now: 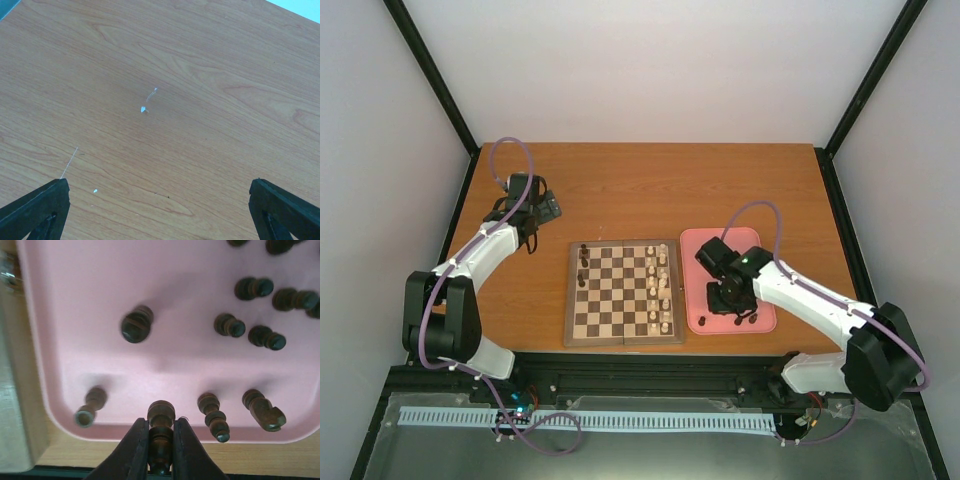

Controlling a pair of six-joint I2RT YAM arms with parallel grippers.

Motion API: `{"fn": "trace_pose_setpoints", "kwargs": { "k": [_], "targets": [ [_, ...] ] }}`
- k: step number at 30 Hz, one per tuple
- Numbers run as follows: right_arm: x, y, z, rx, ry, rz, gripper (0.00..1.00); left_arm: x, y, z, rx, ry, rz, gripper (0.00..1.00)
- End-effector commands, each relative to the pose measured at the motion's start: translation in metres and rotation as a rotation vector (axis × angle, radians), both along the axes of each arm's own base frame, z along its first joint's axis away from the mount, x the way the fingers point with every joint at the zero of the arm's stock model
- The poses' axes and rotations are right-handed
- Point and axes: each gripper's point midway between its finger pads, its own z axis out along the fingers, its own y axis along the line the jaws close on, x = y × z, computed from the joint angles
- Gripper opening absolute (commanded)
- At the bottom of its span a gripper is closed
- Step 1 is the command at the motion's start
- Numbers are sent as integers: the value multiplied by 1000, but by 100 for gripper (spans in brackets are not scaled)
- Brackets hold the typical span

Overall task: Set up the chess pieces on the board
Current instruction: Pick up the chess piece from the storage box, then place the chess piece on the chessboard.

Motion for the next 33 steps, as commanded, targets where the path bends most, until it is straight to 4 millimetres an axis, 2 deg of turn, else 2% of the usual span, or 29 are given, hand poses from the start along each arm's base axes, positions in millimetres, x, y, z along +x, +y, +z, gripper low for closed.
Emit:
{"fn": "trace_pose_setpoints", "kwargs": {
  "k": [1, 4, 6, 8, 12, 15, 17, 22, 28, 33],
  "targets": [
    [5, 1, 33, -37, -39, 42, 4, 6, -1, 19, 14, -40, -5, 100],
    [21, 10, 61, -56, -110, 69, 4, 6, -1, 22, 14, -46, -4, 100],
    [36, 24, 80, -40, -171, 92, 4, 6, -2, 24, 11, -51, -7, 100],
    [53, 48, 101, 5, -243, 134, 4, 6, -2, 27, 8, -57, -8, 100],
    [82, 101, 117, 61, -334, 234, 4, 4, -1, 28, 9, -59, -5, 100],
    [96, 147, 112, 137, -352, 315, 4, 4, -3, 28, 4, -58, -9, 100],
    [103, 179, 99, 160, -337, 373, 4, 4, -2, 28, 3, -58, -8, 100],
    [115, 240, 92, 202, -345, 478, 4, 6, -2, 23, 6, -47, -5, 100],
    [131, 284, 89, 222, -344, 544, 4, 9, -3, 17, 6, -35, -10, 100],
    [126, 318, 76, 250, -278, 616, 4, 7, -2, 19, 11, -38, -8, 100]
  ]
}}
